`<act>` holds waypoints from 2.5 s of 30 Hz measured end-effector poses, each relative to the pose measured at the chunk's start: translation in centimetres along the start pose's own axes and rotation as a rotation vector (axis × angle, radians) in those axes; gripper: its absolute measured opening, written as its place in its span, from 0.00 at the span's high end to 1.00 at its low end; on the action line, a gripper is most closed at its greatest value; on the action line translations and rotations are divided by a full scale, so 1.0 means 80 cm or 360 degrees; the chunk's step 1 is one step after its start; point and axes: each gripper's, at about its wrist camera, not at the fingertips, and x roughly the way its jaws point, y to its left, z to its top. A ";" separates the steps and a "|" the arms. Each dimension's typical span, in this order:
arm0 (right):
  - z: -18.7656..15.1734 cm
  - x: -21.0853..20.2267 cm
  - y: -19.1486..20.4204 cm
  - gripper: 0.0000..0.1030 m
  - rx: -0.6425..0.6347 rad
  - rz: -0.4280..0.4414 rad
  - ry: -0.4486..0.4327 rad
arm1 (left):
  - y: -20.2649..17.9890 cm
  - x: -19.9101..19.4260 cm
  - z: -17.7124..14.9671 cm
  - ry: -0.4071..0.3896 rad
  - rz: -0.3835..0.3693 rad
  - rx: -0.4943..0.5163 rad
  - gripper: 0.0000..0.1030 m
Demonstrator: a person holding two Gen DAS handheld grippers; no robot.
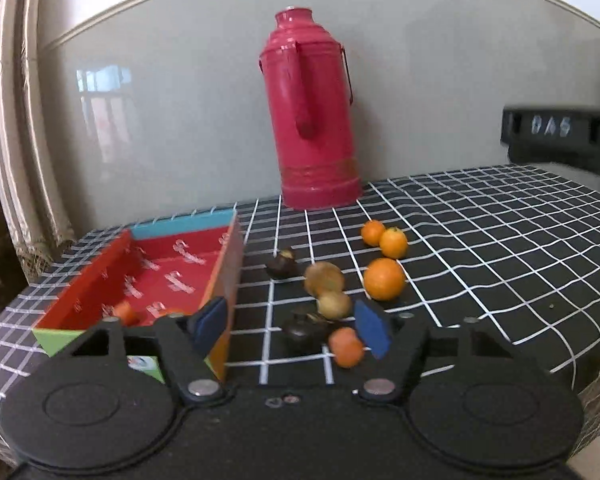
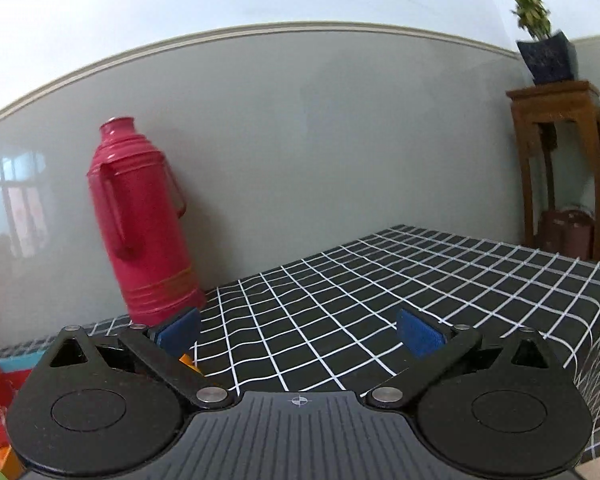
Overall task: Organize fruits
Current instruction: 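Grasp the second orange carrot piece with the left gripper, then place the carrot piece in the red box and open the left gripper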
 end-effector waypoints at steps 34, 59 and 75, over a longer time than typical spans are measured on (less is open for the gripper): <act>0.008 -0.012 -0.038 0.00 0.0044 -0.0044 -0.0012 | -0.042 0.044 -0.016 0.0211 -0.0071 -0.0071 0.89; -0.004 -0.004 -0.003 0.00 -0.0001 0.0063 0.0045 | 0.132 0.058 0.027 0.0152 0.0604 -0.0449 0.89; -0.020 0.002 0.043 0.00 -0.0116 0.0209 0.0098 | 0.178 0.055 0.022 0.0252 0.0709 -0.0559 0.69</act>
